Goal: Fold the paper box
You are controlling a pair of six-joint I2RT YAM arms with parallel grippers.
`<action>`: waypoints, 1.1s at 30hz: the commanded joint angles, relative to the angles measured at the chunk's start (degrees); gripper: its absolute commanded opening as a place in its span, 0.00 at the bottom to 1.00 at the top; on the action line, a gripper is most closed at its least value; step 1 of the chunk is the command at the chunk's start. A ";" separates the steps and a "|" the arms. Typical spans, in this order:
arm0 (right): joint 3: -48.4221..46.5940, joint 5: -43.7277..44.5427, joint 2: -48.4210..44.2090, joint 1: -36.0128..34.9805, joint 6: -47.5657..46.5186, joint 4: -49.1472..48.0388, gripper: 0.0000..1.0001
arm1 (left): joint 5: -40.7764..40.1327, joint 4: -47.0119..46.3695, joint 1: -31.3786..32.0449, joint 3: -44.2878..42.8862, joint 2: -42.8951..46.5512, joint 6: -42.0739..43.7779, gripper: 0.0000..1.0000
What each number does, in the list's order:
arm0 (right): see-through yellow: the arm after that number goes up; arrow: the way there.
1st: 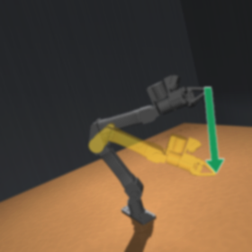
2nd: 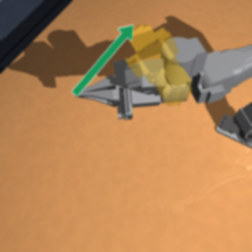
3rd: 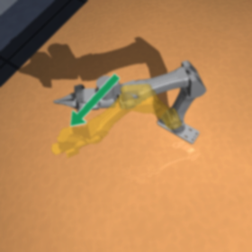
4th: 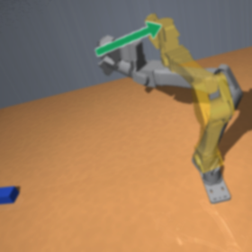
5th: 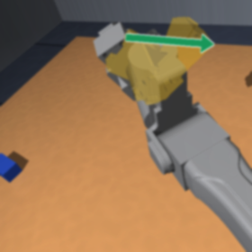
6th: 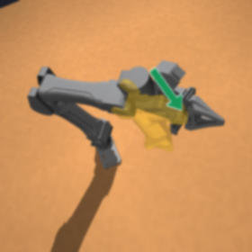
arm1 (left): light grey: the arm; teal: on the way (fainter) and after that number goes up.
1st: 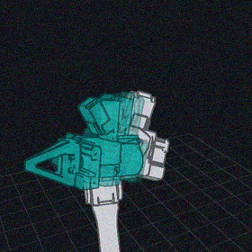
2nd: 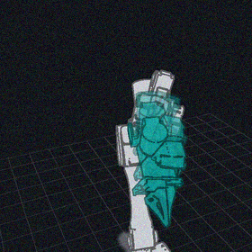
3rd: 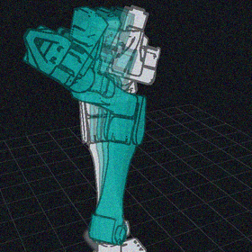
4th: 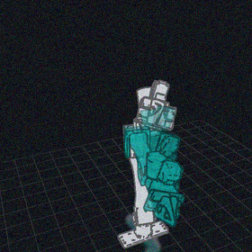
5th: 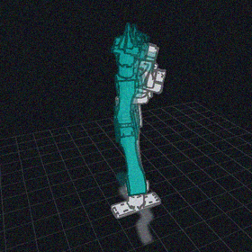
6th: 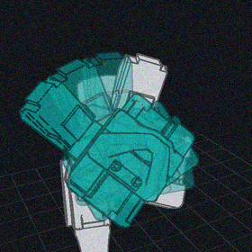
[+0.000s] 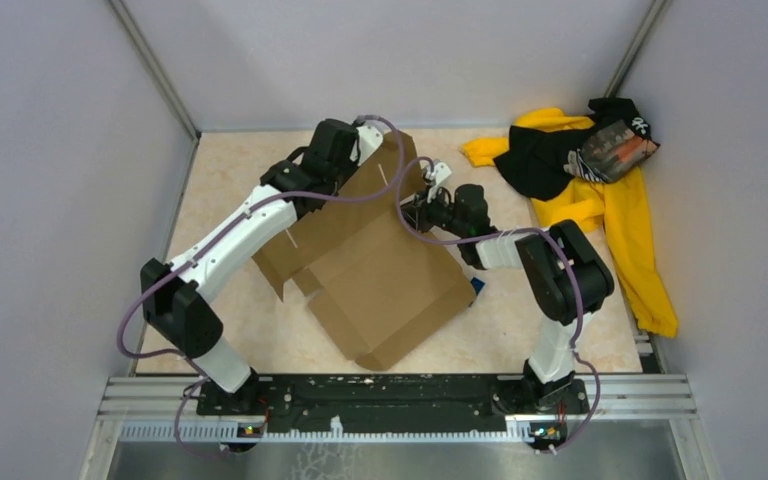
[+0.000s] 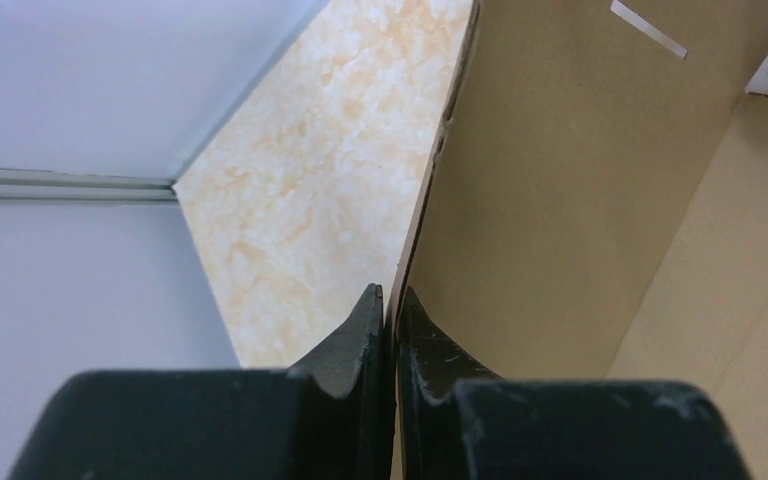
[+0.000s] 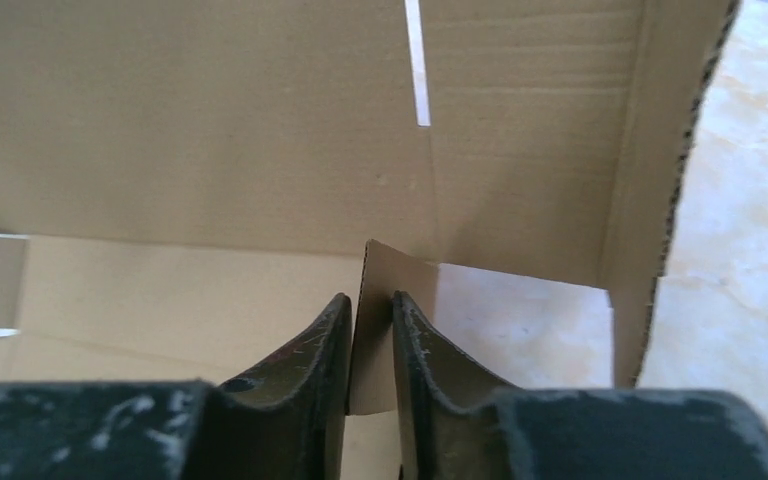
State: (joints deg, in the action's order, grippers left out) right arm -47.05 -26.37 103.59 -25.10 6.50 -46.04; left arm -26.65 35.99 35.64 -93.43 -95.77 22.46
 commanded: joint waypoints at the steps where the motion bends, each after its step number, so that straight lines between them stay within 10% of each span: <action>1: -1.05 -7.30 -1.01 -1.57 4.64 -5.49 0.26 | -7.71 -10.91 2.40 5.29 5.55 4.24 0.11; 12: -4.42 -11.82 -7.49 0.38 7.14 4.66 0.42 | -10.37 -16.67 3.03 14.75 13.32 8.02 0.12; 33: -12.96 -13.94 -3.90 7.15 14.26 20.85 0.32 | -9.73 -14.24 4.76 16.72 12.37 5.77 0.12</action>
State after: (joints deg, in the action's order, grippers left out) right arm -53.98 -40.23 96.79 -18.17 19.84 -28.49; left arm -36.62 22.31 39.77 -76.77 -82.67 29.17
